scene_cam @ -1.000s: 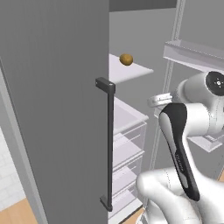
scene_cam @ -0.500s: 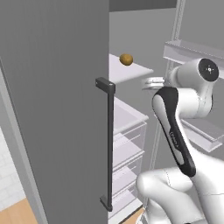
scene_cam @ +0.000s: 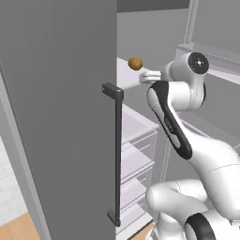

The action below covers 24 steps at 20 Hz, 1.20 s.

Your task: Place one potato and one chicken drumstick in each tupperware on the nearby counter, to pack two identical lunches.

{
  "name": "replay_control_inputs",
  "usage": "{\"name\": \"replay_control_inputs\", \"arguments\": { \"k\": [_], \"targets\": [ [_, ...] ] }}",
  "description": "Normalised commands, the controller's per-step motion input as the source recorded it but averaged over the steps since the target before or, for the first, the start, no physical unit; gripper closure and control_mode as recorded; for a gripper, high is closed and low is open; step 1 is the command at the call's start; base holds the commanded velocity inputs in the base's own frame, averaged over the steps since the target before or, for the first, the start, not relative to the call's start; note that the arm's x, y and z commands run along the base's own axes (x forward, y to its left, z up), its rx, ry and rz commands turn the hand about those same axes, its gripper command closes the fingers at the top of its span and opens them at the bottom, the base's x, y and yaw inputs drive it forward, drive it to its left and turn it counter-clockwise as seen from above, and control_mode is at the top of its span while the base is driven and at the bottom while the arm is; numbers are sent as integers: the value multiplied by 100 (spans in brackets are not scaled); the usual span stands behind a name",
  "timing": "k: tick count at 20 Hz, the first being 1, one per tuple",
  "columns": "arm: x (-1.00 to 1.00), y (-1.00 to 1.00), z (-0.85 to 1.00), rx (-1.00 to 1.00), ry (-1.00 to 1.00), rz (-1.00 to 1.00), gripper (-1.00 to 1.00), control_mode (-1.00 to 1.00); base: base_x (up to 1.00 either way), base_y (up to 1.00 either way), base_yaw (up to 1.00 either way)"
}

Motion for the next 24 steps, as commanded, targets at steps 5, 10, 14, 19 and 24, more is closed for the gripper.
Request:
{"name": "replay_control_inputs", "arguments": {
  "k": [5, 10, 14, 19, 24],
  "targets": [
    [70, 7, 11, 0, 0, -4, -100, -100, 0, 0, 0],
    [70, 0, 0, 0, 4, -5, -100, -100, 0, 0, 0],
    [66, 0, 0, 0, 1, -6, -100, -100, 0, 0, 0],
    [58, 0, 0, 0, 2, -9, -100, -100, 0, 0, 0],
    [57, 0, 0, 0, 5, -10, -100, -100, 0, 0, 0]
  ]
}}
